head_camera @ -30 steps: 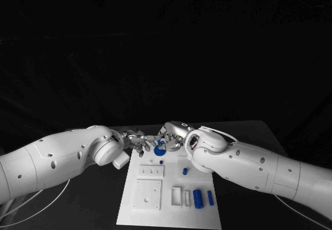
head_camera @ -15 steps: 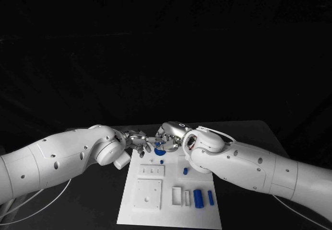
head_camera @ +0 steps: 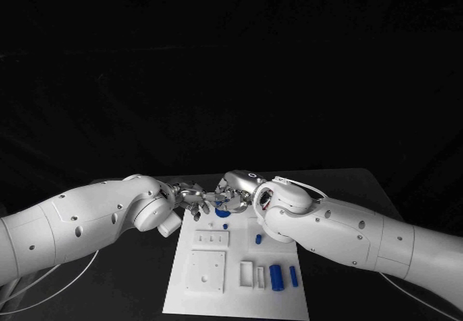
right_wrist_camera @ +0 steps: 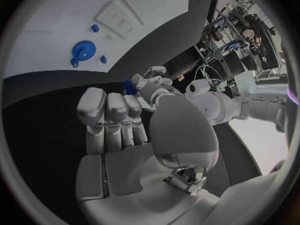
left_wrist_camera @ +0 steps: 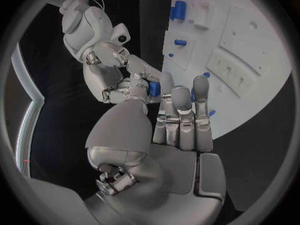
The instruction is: Assemble the parts on the task board
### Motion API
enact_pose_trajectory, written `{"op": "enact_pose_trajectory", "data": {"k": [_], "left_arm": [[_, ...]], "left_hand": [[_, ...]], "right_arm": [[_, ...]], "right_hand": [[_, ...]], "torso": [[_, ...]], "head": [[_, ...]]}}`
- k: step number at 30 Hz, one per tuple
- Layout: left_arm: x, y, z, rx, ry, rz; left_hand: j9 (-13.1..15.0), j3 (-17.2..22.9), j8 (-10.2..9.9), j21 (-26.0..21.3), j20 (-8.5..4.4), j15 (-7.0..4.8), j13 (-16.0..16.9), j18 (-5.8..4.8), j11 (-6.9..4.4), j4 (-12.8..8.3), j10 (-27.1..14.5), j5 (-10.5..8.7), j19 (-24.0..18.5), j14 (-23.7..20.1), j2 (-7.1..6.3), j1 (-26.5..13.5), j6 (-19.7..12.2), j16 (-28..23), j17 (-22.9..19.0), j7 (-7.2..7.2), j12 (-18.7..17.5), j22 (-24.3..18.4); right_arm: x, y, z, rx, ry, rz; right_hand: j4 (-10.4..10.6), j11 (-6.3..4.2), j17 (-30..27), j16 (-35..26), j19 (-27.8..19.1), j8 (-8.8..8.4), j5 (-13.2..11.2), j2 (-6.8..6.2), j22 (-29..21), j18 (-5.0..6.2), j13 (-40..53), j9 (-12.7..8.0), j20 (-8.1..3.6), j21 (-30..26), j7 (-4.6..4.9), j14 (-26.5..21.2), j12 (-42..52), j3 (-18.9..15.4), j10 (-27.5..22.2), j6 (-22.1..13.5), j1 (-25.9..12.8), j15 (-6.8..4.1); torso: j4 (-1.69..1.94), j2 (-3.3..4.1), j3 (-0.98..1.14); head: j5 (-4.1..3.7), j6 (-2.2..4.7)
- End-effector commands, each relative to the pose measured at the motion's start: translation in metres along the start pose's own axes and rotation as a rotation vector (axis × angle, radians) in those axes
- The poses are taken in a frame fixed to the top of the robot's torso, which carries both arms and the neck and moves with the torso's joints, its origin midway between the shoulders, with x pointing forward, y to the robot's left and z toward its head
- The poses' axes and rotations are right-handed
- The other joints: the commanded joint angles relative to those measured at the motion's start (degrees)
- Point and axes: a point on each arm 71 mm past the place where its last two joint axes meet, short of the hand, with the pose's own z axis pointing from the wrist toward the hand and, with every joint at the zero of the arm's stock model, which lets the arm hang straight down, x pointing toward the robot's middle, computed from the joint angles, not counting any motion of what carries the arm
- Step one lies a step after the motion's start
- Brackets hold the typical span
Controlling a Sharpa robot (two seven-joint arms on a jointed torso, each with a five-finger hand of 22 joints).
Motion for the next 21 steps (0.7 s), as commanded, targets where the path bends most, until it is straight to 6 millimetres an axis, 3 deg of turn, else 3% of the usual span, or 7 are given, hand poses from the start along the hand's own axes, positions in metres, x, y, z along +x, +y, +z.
{"op": "enact_pose_trajectory", "data": {"k": [1, 6, 10, 13, 21], "left_arm": [[0.0043, -0.0046, 0.0001, 0.018, 0.022, -0.016], [0.0053, -0.0054, 0.0000, 0.025, 0.027, -0.026], [0.0059, -0.0059, -0.0003, 0.031, 0.031, -0.034], [0.0059, -0.0061, -0.0004, 0.035, 0.030, -0.039], [0.0050, -0.0068, 0.0018, 0.039, 0.027, -0.054]], "left_hand": [[-0.25, -0.29, -0.29, -0.44, -0.02, 0.06, -0.13, -0.14, 0.14, -1.25, -0.04, 0.99, 0.23, -0.44, 1.53, 0.50, -0.36, 0.16, -0.10, -0.26, -0.31, 0.35], [-0.64, 0.05, -0.29, -0.72, -0.05, 0.02, -0.20, -0.19, 0.09, -2.67, -0.12, 3.00, 0.26, -0.49, 3.10, 1.62, -0.43, 0.13, -0.15, -0.40, -0.41, 0.66], [-0.90, 1.84, -0.28, -0.87, -0.13, -0.06, -0.36, -0.24, -0.01, -4.56, -0.23, 7.38, 0.26, -0.53, 5.07, 4.05, -0.67, 0.17, -0.14, -0.61, -0.61, 0.92], [-0.75, 3.16, -0.25, -0.94, -0.16, -0.08, -0.51, -0.26, 0.00, -5.87, -0.21, 9.59, 0.23, -0.57, 5.96, 5.20, -0.93, 0.19, -0.14, -0.61, -0.77, 1.14], [1.73, 8.61, -0.19, -1.21, -0.12, 0.00, -1.17, -0.06, 0.10, -9.85, 0.08, 16.64, 0.17, -0.63, 6.53, 2.84, -1.60, 0.28, -0.13, -0.22, -1.33, 2.39]], "right_arm": [[0.0030, 0.0044, 0.0005, -0.016, 0.025, -0.013], [0.0034, 0.0048, 0.0010, -0.016, 0.027, -0.013], [0.0035, 0.0043, 0.0011, -0.014, 0.029, -0.014], [0.0037, 0.0042, 0.0013, -0.014, 0.029, -0.014], [0.0050, 0.0046, 0.0020, -0.014, 0.035, -0.015]], "right_hand": [[-0.23, -0.31, 0.04, -0.05, 1.32, 0.29, 0.05, 0.40, 7.27, -0.42, 0.04, 0.01, -0.07, 0.30, -0.01, -0.10, -0.10, 0.01, -0.24, 0.45, -0.29, -0.30], [-0.23, -0.31, 0.04, -0.05, 1.32, 0.29, 0.05, 0.40, 7.27, -0.42, 0.04, 0.01, -0.07, 0.30, -0.01, -0.10, -0.10, 0.01, -0.24, 0.45, -0.29, -0.30], [-0.23, -0.31, 0.04, -0.05, 1.32, 0.29, 0.05, 0.40, 7.27, -0.42, 0.04, 0.01, -0.07, 0.30, -0.01, -0.10, -0.10, 0.01, -0.24, 0.45, -0.29, -0.30], [-0.23, -0.31, 0.04, -0.05, 1.32, 0.29, 0.05, 0.40, 7.27, -0.42, 0.04, 0.01, -0.07, 0.30, -0.01, -0.10, -0.10, 0.01, -0.24, 0.45, -0.29, -0.30], [-0.33, -0.31, 0.09, -0.15, 1.31, 0.28, 0.06, 0.63, 7.24, -0.42, -0.05, 0.01, -0.07, 0.11, 0.00, -0.09, -0.24, -0.30, -0.31, 0.42, -0.27, -0.30]], "torso": [[0.03, 0.00, -0.02], [0.04, -0.01, 0.00], [0.03, -0.02, -0.05], [0.03, -0.02, -0.05], [-0.05, 0.04, -0.01]], "head": [[-0.04, -0.13], [0.00, -0.12], [0.02, -0.20], [0.01, -0.23], [0.07, -0.28]]}}
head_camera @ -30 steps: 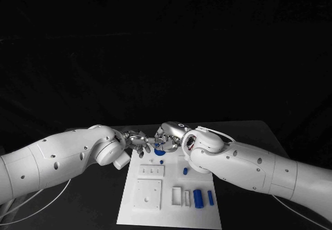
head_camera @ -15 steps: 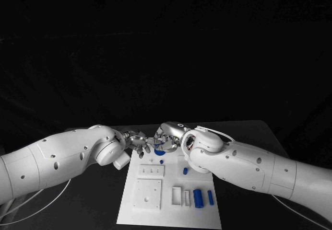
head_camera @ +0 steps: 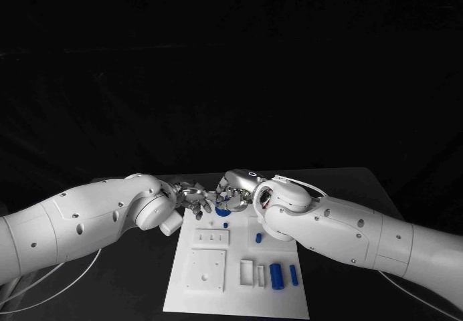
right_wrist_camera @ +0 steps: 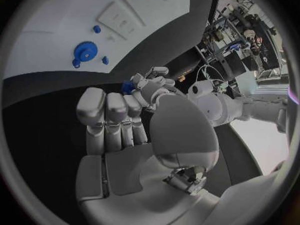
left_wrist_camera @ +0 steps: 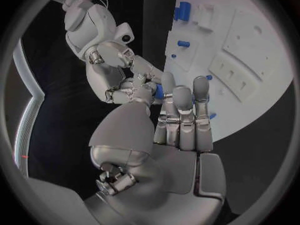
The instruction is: Assemble the parts on the task board
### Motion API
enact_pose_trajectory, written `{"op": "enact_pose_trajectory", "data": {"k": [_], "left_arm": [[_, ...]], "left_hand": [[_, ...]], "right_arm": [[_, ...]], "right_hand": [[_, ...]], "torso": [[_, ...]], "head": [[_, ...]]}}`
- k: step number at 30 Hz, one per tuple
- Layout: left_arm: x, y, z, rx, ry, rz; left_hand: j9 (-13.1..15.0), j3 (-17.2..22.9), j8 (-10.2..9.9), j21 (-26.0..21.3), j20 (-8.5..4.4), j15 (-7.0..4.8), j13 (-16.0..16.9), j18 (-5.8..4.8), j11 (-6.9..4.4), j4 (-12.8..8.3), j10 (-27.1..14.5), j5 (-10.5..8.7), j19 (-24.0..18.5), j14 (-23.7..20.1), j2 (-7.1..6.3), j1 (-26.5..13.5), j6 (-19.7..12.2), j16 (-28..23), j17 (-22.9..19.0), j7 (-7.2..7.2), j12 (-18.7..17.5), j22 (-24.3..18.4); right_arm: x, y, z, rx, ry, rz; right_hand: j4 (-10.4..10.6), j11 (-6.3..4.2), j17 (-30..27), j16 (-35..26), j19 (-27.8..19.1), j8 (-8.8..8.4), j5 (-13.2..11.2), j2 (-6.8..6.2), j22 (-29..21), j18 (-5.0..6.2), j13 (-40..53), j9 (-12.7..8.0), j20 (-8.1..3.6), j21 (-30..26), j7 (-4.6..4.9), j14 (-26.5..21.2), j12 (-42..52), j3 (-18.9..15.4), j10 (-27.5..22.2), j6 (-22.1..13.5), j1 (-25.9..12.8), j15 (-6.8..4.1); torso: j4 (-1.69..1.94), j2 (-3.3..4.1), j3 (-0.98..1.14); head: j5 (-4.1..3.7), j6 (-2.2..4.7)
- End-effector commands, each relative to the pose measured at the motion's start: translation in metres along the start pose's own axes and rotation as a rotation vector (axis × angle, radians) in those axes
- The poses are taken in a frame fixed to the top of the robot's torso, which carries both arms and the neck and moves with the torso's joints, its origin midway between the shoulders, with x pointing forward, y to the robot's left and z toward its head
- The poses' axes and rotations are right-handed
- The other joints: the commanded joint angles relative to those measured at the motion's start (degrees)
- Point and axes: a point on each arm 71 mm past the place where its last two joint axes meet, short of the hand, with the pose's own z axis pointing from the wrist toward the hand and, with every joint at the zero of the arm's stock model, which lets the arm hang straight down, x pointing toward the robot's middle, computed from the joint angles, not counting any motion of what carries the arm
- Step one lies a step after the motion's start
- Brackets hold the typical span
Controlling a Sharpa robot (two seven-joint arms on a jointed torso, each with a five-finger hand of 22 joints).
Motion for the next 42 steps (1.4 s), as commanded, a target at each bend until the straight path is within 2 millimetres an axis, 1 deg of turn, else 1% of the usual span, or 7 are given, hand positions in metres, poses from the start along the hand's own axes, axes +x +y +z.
{"op": "enact_pose_trajectory", "data": {"k": [1, 16, 19, 23, 29, 34, 42], "left_arm": [[0.003, -0.006, 0.001, 0.038, 0.015, -0.022], [0.002, -0.005, 0.001, 0.027, 0.004, -0.021], [0.000, -0.004, 0.001, 0.024, -0.015, 0.001], [-0.001, -0.004, 0.001, 0.019, -0.042, 0.050], [-0.003, -0.004, 0.001, 0.013, -0.076, 0.140], [-0.004, 0.001, 0.001, -0.013, -0.102, 0.225], [-0.001, 0.013, 0.006, -0.070, -0.144, 0.327]], "left_hand": [[1.79, 3.53, 0.15, -0.42, -0.11, 0.18, -0.11, -0.03, -0.12, -2.43, 0.09, 1.45, 0.15, -0.43, 0.53, -0.96, -0.05, 0.27, -0.06, -0.23, -0.26, 0.33], [7.46, 11.36, 0.21, -0.90, -0.55, -0.25, -0.24, -0.20, -0.63, -6.60, 1.40, 4.37, 0.39, -0.03, -0.29, -6.17, 2.82, 1.03, 0.68, -1.03, -0.36, 2.67], [8.84, 17.63, 0.25, -0.87, -0.69, -0.40, -0.09, -0.20, -0.76, -7.22, 1.70, -1.50, 0.54, 0.06, -1.60, -7.51, 3.29, 1.40, 1.13, -1.18, -0.19, 3.15], [12.44, 24.21, 0.13, -0.55, -1.03, -0.70, 0.67, -0.11, -1.17, -7.27, 2.18, -2.37, 1.15, 0.32, -3.92, -10.17, 4.45, 2.77, 2.63, -1.54, 1.68, 4.18], [14.74, 24.40, 0.21, -0.67, -1.34, -1.14, 1.10, -0.21, -1.45, -6.71, 2.47, -2.21, 1.98, 1.27, -4.70, -10.28, 5.77, 3.71, 4.14, -2.27, 4.03, 4.99], [15.84, 24.59, 0.13, -1.06, -1.75, -1.49, 1.08, -0.28, -1.83, -6.44, 2.58, -2.05, 3.54, 2.64, -5.27, -10.30, 6.54, 4.58, 7.27, -2.65, 6.41, 6.34], [16.52, 24.81, 0.14, -2.52, -1.97, -1.74, 0.49, -0.34, -2.04, -6.10, 2.61, -2.22, 4.68, 3.86, -5.30, -10.60, 7.09, 4.58, 10.55, -2.88, 8.04, 8.33]], "right_arm": [[0.004, 0.006, 0.000, -0.026, 0.029, -0.010], [0.003, -0.006, 0.000, 0.004, -0.008, -0.007], [0.000, -0.010, -0.001, 0.012, -0.037, 0.000], [-0.002, -0.018, -0.005, 0.023, -0.062, 0.010], [-0.004, -0.037, -0.018, 0.039, -0.076, 0.018], [-0.004, -0.063, -0.033, 0.076, -0.062, 0.017], [-0.019, -0.111, -0.050, 0.197, -0.130, 0.107]], "right_hand": [[-0.25, -0.31, 0.09, -0.15, 1.31, 0.19, 0.06, 0.61, 7.24, -0.11, -0.03, 0.10, -0.07, 0.12, -0.08, -0.08, -0.24, -0.22, -0.29, 0.45, -0.26, -0.32], [1.62, -0.03, -0.29, -0.78, 1.32, 0.17, 0.08, -1.57, 7.07, 0.02, -1.00, 0.02, 0.19, -0.73, 0.40, -0.07, -1.50, -3.07, -0.79, -2.31, -1.59, 0.01], [3.44, 0.23, -0.07, -0.54, 1.52, 0.29, 0.11, -2.54, 7.09, 0.08, -1.09, 0.02, 0.36, -0.68, 0.78, -0.01, -1.39, -6.80, -0.55, -4.18, -1.61, 0.23], [6.71, 0.51, -0.10, -0.57, 1.61, 0.22, 1.16, -3.21, 7.09, 0.24, -1.29, -0.02, 0.62, -0.96, 0.99, -0.02, -1.38, -13.85, -0.58, -5.85, -0.91, 0.42], [9.88, 0.69, -0.26, -0.70, 1.70, 0.13, 4.02, -3.36, 7.07, 0.32, -1.60, -0.11, 0.76, -1.40, 1.21, -0.06, -1.38, -19.63, -0.68, -8.20, 1.11, 0.52], [9.75, 0.64, -0.51, -0.99, 1.62, 0.22, 5.71, -3.11, 7.01, 0.33, -1.85, -0.05, 0.75, -1.76, 1.17, -0.13, -1.70, -19.46, -0.89, -7.11, 1.97, 0.49], [9.94, 0.47, -0.86, -1.40, 1.65, 0.19, 5.52, -3.12, 6.87, 0.35, -2.40, -0.03, 0.62, -2.54, 1.00, -0.10, -2.28, -17.44, -1.01, -5.70, 1.43, 0.37]], "torso": [[-0.07, 0.05, 0.00], [0.00, -0.05, 0.05], [0.00, -0.05, 0.07], [-0.08, -0.03, 0.13], [0.02, -0.08, 0.17], [-0.19, -0.29, 0.16], [-0.58, -0.90, 0.66]], "head": [[-0.01, -0.05], [0.01, -0.38], [-0.05, -0.39], [0.07, -0.35], [0.25, -0.66], [0.93, -0.98], [1.87, -2.33]]}}
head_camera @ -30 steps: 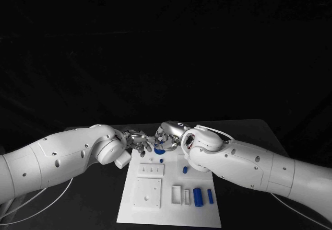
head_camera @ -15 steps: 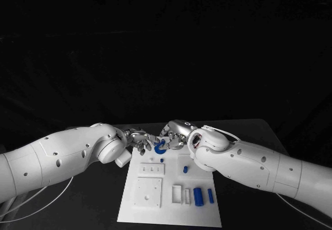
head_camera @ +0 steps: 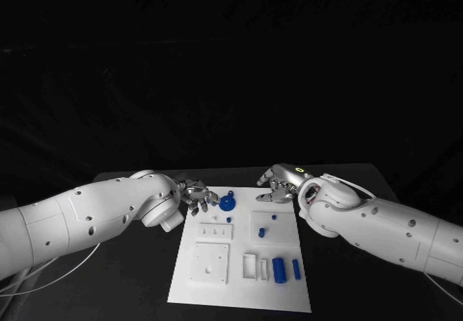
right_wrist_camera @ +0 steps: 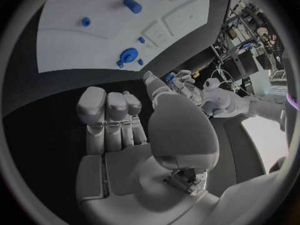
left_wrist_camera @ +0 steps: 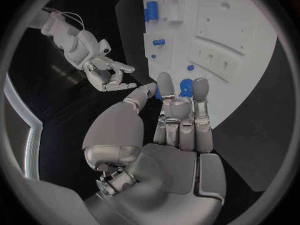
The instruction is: Assemble the parts on the task board
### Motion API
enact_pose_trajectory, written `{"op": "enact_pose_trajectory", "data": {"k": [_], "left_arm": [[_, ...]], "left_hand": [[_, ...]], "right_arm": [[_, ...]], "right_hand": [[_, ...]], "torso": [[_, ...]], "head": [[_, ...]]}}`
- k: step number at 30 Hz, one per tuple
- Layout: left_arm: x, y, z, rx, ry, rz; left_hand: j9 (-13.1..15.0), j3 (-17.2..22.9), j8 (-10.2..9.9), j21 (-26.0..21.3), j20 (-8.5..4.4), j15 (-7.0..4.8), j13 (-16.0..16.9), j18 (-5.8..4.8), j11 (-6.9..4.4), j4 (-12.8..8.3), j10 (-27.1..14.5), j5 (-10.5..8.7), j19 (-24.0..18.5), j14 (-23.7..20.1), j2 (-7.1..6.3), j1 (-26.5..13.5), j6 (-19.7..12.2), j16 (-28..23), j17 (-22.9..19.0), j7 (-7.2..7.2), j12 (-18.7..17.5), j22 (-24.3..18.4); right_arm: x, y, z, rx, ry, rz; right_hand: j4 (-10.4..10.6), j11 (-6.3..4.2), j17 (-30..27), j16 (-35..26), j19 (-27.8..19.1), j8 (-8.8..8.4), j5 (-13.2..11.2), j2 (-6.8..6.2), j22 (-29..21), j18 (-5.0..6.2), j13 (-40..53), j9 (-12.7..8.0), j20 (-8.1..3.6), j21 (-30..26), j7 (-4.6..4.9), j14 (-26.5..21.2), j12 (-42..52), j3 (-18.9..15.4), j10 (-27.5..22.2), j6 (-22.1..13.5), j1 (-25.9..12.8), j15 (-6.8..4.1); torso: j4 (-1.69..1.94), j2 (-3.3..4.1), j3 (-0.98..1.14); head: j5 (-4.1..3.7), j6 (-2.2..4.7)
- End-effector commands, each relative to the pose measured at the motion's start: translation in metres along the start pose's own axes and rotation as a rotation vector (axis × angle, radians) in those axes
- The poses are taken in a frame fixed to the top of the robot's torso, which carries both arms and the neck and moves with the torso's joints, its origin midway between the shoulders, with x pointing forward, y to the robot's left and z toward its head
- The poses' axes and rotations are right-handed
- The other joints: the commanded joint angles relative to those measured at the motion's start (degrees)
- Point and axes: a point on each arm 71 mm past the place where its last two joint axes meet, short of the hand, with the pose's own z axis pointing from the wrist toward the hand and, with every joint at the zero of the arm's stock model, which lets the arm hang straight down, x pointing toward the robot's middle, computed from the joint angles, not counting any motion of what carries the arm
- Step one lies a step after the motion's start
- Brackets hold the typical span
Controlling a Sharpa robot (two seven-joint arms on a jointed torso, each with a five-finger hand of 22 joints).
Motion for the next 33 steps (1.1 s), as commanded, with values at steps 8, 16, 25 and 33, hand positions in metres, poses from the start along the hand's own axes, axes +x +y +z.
{"op": "enact_pose_trajectory", "data": {"k": [8, 16, 25, 33], "left_arm": [[0.013, 0.013, 0.011, -0.080, -0.048, 0.142], [0.034, 0.022, 0.026, -0.147, 0.017, 0.204], [0.047, 0.027, 0.036, -0.199, 0.069, 0.267], [0.054, 0.031, 0.044, -0.215, 0.056, 0.289]], "left_hand": [[9.81, 2.60, 0.11, -1.31, -0.25, -0.32, -0.32, -0.32, -0.81, -1.69, 2.47, -0.05, 1.09, 1.24, 0.37, -0.16, 5.92, 0.41, 2.75, -5.15, 1.42, 1.63], [13.71, 2.87, 0.12, -3.09, -0.32, -0.40, -0.54, -0.53, -0.66, -1.06, 2.46, -0.64, 1.72, 1.45, 1.13, -1.01, 5.90, 0.37, 4.65, -5.29, 2.23, 3.65], [14.15, 3.06, 0.09, -4.80, -0.28, -0.36, -0.61, -0.56, -0.55, -1.73, 2.45, -0.75, 2.24, 1.37, 1.57, -1.02, 5.69, 0.04, 5.14, -5.20, 2.18, 5.84], [14.19, 3.10, 0.11, -7.07, -0.26, -0.34, -0.60, -0.63, -0.52, -1.89, 2.45, -0.75, 3.09, 1.41, 1.66, -1.02, 5.65, -0.15, 5.38, -5.19, 2.23, 8.39]], "right_arm": [[-0.043, -0.037, 0.002, 0.114, -0.174, 0.335], [-0.072, -0.033, 0.012, 0.109, -0.235, 0.435], [-0.081, -0.021, 0.020, 0.086, -0.246, 0.447], [-0.082, -0.016, 0.024, 0.081, -0.248, 0.452]], "right_hand": [[0.70, -0.06, -1.66, -1.94, 1.04, -0.12, 3.03, 0.86, 6.18, 0.54, -0.95, 0.03, 0.38, -3.59, -0.24, -0.08, -1.37, 0.01, -0.54, 0.86, -1.28, 0.14], [-0.02, -0.03, -2.04, -2.25, 1.16, -0.14, 7.17, 1.98, 6.12, 0.53, -1.17, 0.02, 0.36, -4.52, -0.16, -0.06, -1.58, -3.28, -0.70, 0.47, -1.35, 0.14], [-0.17, -0.03, -2.06, -2.26, 1.21, -0.12, 7.50, 2.04, 6.14, 0.52, -1.15, 0.03, 0.36, -4.63, -0.15, -0.09, -1.50, -3.50, -0.68, 0.41, -1.14, 0.15], [-0.26, -0.02, -2.06, -2.24, 1.22, -0.15, 7.51, 2.09, 6.13, 0.53, -1.18, 0.02, 0.36, -4.75, -0.12, -0.08, -1.53, -3.53, -0.71, 0.32, -1.08, 0.15]], "torso": [[-0.47, -0.99, 0.41], [-0.61, -1.01, 0.37], [-0.51, -0.93, 0.42], [-0.58, -0.89, 0.28]], "head": [[0.72, -1.85], [0.50, -2.88], [0.61, -3.57], [0.63, -4.17]]}}
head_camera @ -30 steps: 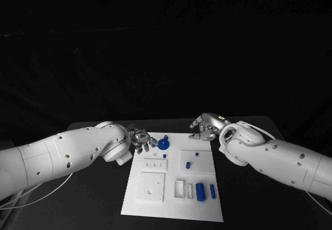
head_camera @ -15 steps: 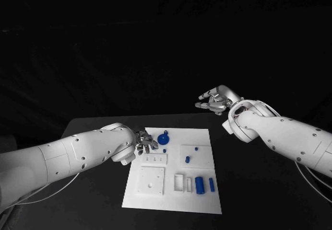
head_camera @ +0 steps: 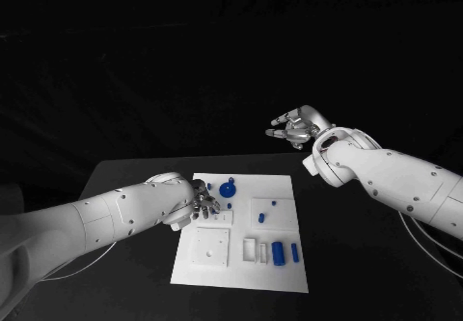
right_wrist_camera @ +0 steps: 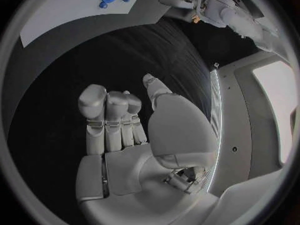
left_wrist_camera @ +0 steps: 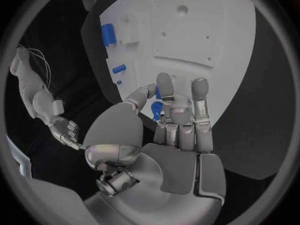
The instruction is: Assemble the parts on the task board
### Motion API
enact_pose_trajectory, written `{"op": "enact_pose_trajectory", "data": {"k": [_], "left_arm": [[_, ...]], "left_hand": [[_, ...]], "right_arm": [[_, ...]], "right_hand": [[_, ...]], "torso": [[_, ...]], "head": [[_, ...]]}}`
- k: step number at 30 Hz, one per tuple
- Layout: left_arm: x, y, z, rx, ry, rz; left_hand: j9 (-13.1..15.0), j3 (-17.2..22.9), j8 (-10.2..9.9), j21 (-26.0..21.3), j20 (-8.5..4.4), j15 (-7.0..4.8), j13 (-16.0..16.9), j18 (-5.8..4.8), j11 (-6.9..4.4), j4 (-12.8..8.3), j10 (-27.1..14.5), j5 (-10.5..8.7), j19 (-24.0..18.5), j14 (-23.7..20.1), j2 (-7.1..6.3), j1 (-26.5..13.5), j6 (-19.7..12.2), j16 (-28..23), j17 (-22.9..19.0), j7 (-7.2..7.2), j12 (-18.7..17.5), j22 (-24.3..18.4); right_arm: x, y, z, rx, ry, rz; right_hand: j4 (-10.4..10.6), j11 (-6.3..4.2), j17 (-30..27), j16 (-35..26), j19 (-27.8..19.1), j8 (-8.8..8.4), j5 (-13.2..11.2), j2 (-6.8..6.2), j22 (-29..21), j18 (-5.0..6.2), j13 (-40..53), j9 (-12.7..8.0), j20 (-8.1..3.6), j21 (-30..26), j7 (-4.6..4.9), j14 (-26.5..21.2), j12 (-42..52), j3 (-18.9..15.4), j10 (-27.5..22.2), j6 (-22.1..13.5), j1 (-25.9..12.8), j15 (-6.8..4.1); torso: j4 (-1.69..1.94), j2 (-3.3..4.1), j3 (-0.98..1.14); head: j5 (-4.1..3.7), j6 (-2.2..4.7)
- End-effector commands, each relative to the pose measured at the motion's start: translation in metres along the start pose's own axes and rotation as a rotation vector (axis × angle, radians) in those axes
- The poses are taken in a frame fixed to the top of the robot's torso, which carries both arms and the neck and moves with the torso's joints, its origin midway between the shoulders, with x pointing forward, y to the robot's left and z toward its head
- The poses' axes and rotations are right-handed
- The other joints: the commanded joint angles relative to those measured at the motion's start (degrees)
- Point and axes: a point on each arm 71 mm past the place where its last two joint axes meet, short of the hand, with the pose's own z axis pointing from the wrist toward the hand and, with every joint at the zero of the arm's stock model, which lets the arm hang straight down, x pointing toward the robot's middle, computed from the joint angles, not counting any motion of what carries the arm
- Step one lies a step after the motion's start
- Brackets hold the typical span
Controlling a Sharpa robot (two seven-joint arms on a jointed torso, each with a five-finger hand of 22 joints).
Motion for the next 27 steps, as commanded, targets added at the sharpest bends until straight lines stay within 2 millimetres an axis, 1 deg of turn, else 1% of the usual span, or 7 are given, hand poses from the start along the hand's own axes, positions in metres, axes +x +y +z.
{"op": "enact_pose_trajectory", "data": {"k": [1, 4, 9, 14, 18, 23, 27], "left_arm": [[0.0045, 0.0001, 0.0032, -0.013, 0.005, 0.050], [0.0075, 0.0004, 0.0061, -0.013, 0.002, 0.062], [0.0079, 0.0002, 0.0080, -0.003, -0.021, 0.102], [0.0074, 0.0008, 0.0097, 0.003, -0.037, 0.123], [0.0090, 0.0012, 0.0110, 0.004, -0.038, 0.129], [0.0113, 0.0016, 0.0121, 0.004, -0.032, 0.132], [0.0122, 0.0023, 0.0125, 0.003, -0.028, 0.132]], "left_hand": [[12.55, 1.95, 0.21, -0.85, -0.02, -0.14, -0.05, -0.28, -0.51, -2.14, 2.45, 0.17, 0.46, 0.01, 0.83, 0.39, 5.64, -0.41, 0.00, -5.21, 0.17, 0.84], [12.52, 1.96, 0.18, -1.03, -0.03, -0.15, -0.07, -0.29, -0.51, -2.16, 2.46, 0.08, 0.57, 0.02, 0.79, 0.47, 5.61, -0.45, -0.06, -5.18, 0.13, 1.05], [12.42, 1.68, 0.23, -1.83, 0.01, -0.13, -0.10, -0.31, -0.44, -1.80, 2.43, -0.34, 0.85, 0.01, 0.66, 1.09, 5.45, -0.70, -0.38, -5.08, -0.06, 1.84], [12.35, 1.71, 0.17, -2.10, -0.01, -0.13, -0.06, -0.33, -0.47, -1.66, 2.46, -0.54, 0.99, 0.06, 0.61, 1.29, 5.46, -0.56, -0.19, -5.12, 0.02, 2.10], [12.35, 1.71, 0.17, -2.10, -0.01, -0.13, -0.06, -0.33, -0.47, -1.66, 2.46, -0.54, 0.99, 0.06, 0.61, 1.29, 5.46, -0.56, -0.19, -5.12, 0.02, 2.10], [12.31, 1.72, 0.17, -2.49, -0.02, -0.13, -0.04, -0.35, -0.48, -1.55, 2.46, -0.60, 1.17, 0.07, 0.53, 1.41, 5.50, -0.54, -0.15, -5.13, 0.06, 2.48], [12.31, 1.72, 0.17, -2.49, -0.02, -0.13, -0.04, -0.35, -0.48, -1.55, 2.46, -0.60, 1.17, 0.07, 0.53, 1.41, 5.50, -0.54, -0.15, -5.13, 0.06, 2.48]], "right_arm": [[0.0003, 0.0024, 0.0011, -0.008, -0.004, 0.012], [0.0016, 0.0039, 0.0019, -0.009, 0.000, 0.013], [0.0025, 0.0046, 0.0024, -0.008, 0.003, 0.013], [0.0036, 0.0054, 0.0028, -0.008, 0.008, 0.012], [0.0044, 0.0059, 0.0030, -0.007, 0.011, 0.012], [0.0047, 0.0056, 0.0032, -0.005, 0.015, 0.010], [0.0046, 0.0050, 0.0032, -0.001, 0.018, 0.008]], "right_hand": [[-0.03, 0.00, -0.05, -0.18, 1.23, -0.14, 0.19, 0.34, 6.14, 0.53, -0.08, 0.01, 0.36, -0.32, -0.03, -0.08, -0.34, -0.43, -0.30, -0.16, 0.21, 0.15], [-0.03, 0.00, -0.05, -0.18, 1.23, -0.14, 0.19, 0.34, 6.14, 0.53, -0.08, 0.01, 0.36, -0.32, -0.03, -0.08, -0.34, -0.43, -0.30, -0.16, 0.21, 0.15], [-0.29, 0.00, -0.06, -0.18, 1.28, -0.13, 0.06, 0.49, 6.16, 0.53, -0.12, 0.01, 0.37, -0.37, 0.00, -0.09, -0.36, -0.35, -0.33, -0.26, 0.40, 0.15], [-0.36, 0.01, -0.04, -0.16, 1.29, -0.12, -0.03, 0.55, 6.17, 0.52, -0.11, 0.01, 0.37, -0.32, 0.00, -0.09, -0.35, -0.26, -0.33, -0.30, 0.44, 0.16], [-0.57, 0.01, -0.03, -0.15, 1.31, -0.11, -0.20, 0.61, 6.16, 0.53, -0.12, 0.02, 0.37, -0.43, 0.01, -0.10, -0.36, -0.03, -0.35, -0.21, 0.43, 0.16], [-0.64, 0.01, -0.04, -0.17, 1.31, -0.11, -0.22, 0.68, 6.17, 0.52, -0.11, 0.02, 0.37, -0.41, 0.00, -0.11, -0.33, 0.10, -0.34, -0.18, 0.37, 0.16], [-0.76, 0.00, -0.06, -0.20, 1.30, -0.13, -0.35, 0.67, 6.17, 0.52, -0.12, 0.02, 0.38, -0.48, 0.00, -0.14, -0.34, 0.24, -0.38, -0.13, 0.33, 0.16]], "torso": [[-0.07, 0.04, 0.01], [-0.15, 0.03, 0.02], [-0.01, -0.08, -0.04], [-0.01, -0.11, 0.02], [-0.05, -0.06, 0.00], [-0.08, -0.07, 0.04], [-0.02, -0.10, 0.07]], "head": [[0.01, -0.27], [-0.13, -0.51], [-0.51, -0.69], [-0.70, -0.65], [-0.98, -0.64], [-1.03, -0.74], [-0.97, -0.88]]}}
